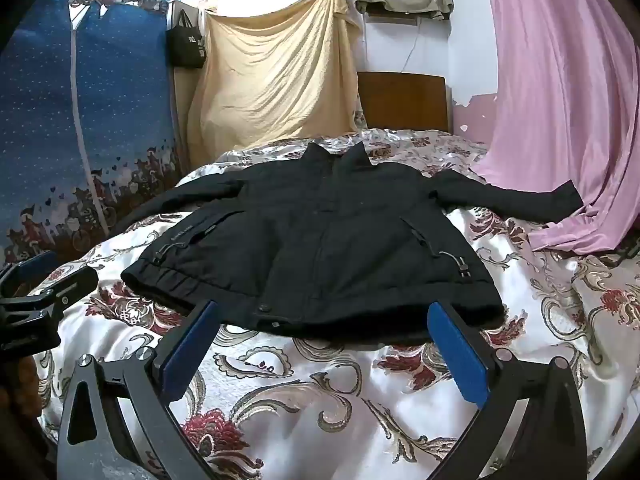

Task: Fold large clothes

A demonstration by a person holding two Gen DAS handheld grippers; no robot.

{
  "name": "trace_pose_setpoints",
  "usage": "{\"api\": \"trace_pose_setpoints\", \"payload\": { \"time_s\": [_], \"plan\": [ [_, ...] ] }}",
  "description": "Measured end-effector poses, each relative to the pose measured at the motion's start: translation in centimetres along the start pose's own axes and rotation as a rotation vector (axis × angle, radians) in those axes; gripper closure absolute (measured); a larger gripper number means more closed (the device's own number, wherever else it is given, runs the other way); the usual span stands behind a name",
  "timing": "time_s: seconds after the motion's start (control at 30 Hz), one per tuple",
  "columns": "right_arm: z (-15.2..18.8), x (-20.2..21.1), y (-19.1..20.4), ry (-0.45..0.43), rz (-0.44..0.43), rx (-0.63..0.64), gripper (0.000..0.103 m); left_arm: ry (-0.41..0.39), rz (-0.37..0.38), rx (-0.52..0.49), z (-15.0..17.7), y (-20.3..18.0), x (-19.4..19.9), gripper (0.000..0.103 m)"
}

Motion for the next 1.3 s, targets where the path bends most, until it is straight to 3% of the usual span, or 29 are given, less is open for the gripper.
{"api": "trace_pose_setpoints", "payload": {
  "time_s": [1.3],
  "plan": [
    [0.32, -0.14, -0.02, 0.012, -0.003, -0.006, 0.001, -0.003, 0.005, 0.006, -0.2, 0.04, -0.17, 0.0]
  ]
}}
Point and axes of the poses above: each gripper's, at about its wrist camera, not at the fingertips, and x roughly against the way its jaws point, y to its left, z to its underside, the point moved 9 cm from there along -x, roughly the way its jaws point, and after that the axes turned 8 degrees about y, right-handed, at the moved point
